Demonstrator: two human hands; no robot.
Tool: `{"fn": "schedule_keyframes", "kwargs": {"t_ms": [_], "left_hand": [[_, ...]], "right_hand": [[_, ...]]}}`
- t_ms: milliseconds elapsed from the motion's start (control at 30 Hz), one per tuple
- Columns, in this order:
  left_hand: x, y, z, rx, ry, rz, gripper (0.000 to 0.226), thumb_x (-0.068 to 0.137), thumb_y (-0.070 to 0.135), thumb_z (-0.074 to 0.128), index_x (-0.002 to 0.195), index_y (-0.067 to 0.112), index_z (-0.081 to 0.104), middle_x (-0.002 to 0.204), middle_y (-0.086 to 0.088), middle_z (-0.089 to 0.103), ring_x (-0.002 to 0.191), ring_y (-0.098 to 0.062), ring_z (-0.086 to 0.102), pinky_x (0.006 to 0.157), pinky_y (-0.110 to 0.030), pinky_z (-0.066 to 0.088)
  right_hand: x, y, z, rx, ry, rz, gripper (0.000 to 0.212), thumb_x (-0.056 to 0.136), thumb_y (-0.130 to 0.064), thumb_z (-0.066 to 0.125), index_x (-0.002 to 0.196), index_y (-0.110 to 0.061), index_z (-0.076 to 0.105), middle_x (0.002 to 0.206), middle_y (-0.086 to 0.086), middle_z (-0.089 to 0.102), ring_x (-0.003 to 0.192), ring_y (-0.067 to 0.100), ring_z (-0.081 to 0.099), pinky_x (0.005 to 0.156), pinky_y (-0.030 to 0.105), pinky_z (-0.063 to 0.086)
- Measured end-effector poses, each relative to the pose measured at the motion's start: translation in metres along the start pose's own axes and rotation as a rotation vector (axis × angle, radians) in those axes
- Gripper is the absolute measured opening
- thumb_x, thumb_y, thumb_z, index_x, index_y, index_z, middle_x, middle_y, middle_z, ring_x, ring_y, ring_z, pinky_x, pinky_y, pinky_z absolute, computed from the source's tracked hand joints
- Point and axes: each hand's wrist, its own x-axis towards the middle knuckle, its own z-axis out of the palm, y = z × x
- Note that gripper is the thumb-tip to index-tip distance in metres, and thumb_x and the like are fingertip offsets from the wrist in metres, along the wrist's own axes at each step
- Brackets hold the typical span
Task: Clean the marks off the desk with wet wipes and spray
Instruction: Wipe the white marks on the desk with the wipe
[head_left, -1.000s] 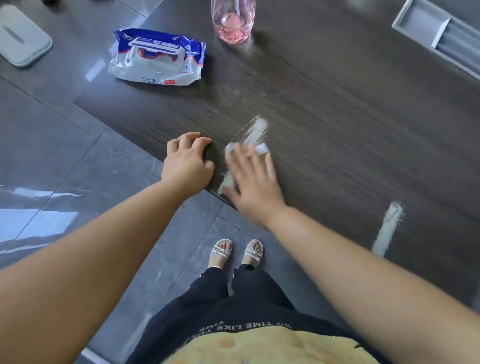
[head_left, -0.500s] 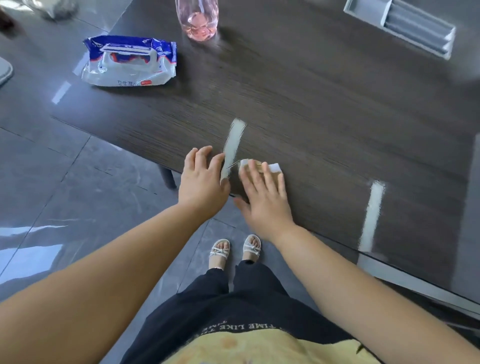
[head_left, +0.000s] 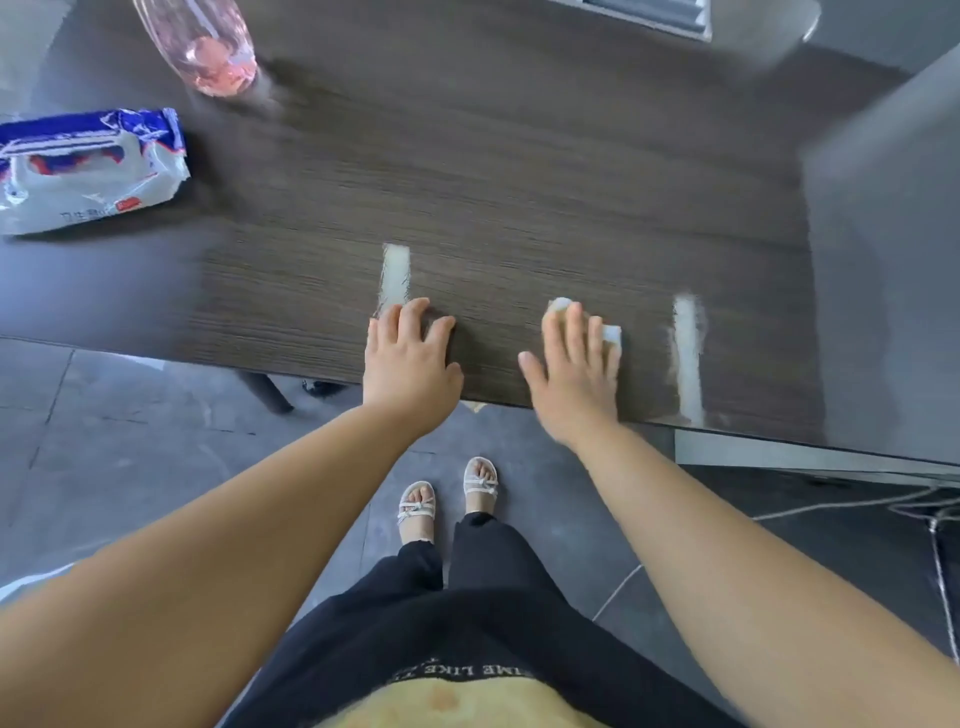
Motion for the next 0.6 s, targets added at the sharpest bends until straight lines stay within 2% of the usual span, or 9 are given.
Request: {"fn": "schedule_keyframes", "kwargs": {"t_ms": [67,133,167,233,300,367,400,500,600], "left_hand": [[-0.001,-0.001,0.004,-0.014,0.001,-0.001,0.052,0.088,0.029,0.05,0.138,0.021,0.038,0.149,-0.006,0.025,0.137,-0.03,0.014,0.113,-0.042,0.013],[0.0,-0.004,0.004,-0.042,0.008,0.005,0.05,0.088,0.026,0.05,0.137,0.022,0.04,0.148,-0.005,0.027,0.137,-0.029,0.015,0.113,-0.041,0.014],[0.001,-0.007,0.003,-0.057,0.008,0.008,0.05,0.088,0.025,0.05,0.137,0.022,0.041,0.148,-0.004,0.028,0.137,-0.029,0.016,0.113,-0.041,0.015],[0.003,-0.01,0.002,-0.075,0.0,0.022,0.049,0.088,0.023,0.051,0.136,0.021,0.042,0.148,-0.005,0.029,0.137,-0.029,0.017,0.114,-0.042,0.017],[0.002,-0.012,0.001,-0.074,-0.013,0.025,0.049,0.088,0.024,0.051,0.137,0.021,0.041,0.149,-0.005,0.028,0.138,-0.029,0.016,0.114,-0.043,0.018],[0.001,-0.012,0.003,-0.056,-0.016,0.027,0.05,0.089,0.025,0.05,0.138,0.022,0.039,0.15,-0.004,0.026,0.139,-0.028,0.014,0.114,-0.043,0.018],[0.0,-0.012,0.004,-0.051,-0.016,0.026,0.051,0.089,0.025,0.05,0.138,0.022,0.038,0.15,-0.004,0.025,0.139,-0.028,0.013,0.114,-0.043,0.018],[0.0,-0.01,0.005,-0.065,-0.014,0.014,0.051,0.088,0.025,0.05,0.138,0.023,0.038,0.15,-0.004,0.025,0.139,-0.028,0.012,0.114,-0.043,0.017],[-0.001,-0.01,0.005,-0.058,-0.014,0.015,0.052,0.089,0.025,0.05,0.139,0.023,0.037,0.151,-0.004,0.024,0.14,-0.028,0.012,0.114,-0.043,0.017]], "right_hand": [[-0.018,-0.007,0.007,-0.093,-0.056,-0.332,0.063,0.097,-0.054,0.015,0.149,-0.029,-0.012,0.155,-0.007,-0.022,0.143,0.019,-0.021,0.115,0.044,-0.013],[-0.021,0.018,0.006,-0.196,-0.047,-0.497,0.063,0.092,-0.058,0.008,0.144,-0.032,-0.014,0.151,-0.012,-0.022,0.141,0.013,-0.021,0.115,0.039,-0.015],[-0.017,0.034,0.004,-0.203,-0.022,-0.476,0.061,0.093,-0.057,0.009,0.144,-0.032,-0.014,0.151,-0.013,-0.02,0.142,0.013,-0.019,0.116,0.038,-0.014],[-0.01,0.064,-0.001,-0.102,0.011,-0.253,0.057,0.099,-0.047,0.016,0.148,-0.031,-0.008,0.155,-0.009,-0.016,0.144,0.016,-0.015,0.117,0.039,-0.01],[-0.007,0.073,-0.004,-0.001,0.044,-0.044,0.054,0.101,-0.042,0.015,0.15,-0.027,-0.002,0.159,-0.003,-0.01,0.145,0.02,-0.012,0.118,0.041,-0.008],[-0.011,0.058,-0.001,-0.006,0.09,0.015,0.056,0.1,-0.044,0.013,0.151,-0.026,0.0,0.159,0.001,-0.007,0.146,0.024,-0.01,0.117,0.043,-0.007],[-0.015,0.048,0.003,-0.009,0.088,-0.024,0.057,0.099,-0.046,0.013,0.151,-0.025,0.0,0.159,0.002,-0.007,0.146,0.024,-0.01,0.116,0.044,-0.008],[-0.031,0.026,0.016,-0.029,0.064,-0.308,0.069,0.093,-0.056,0.015,0.151,-0.022,0.001,0.159,0.001,-0.006,0.145,0.022,-0.012,0.117,0.047,-0.006],[-0.035,0.037,0.019,0.084,0.245,-0.368,0.071,0.088,-0.044,0.055,0.146,-0.011,0.03,0.155,0.013,0.021,0.144,0.029,0.012,0.116,0.045,0.011]]}}
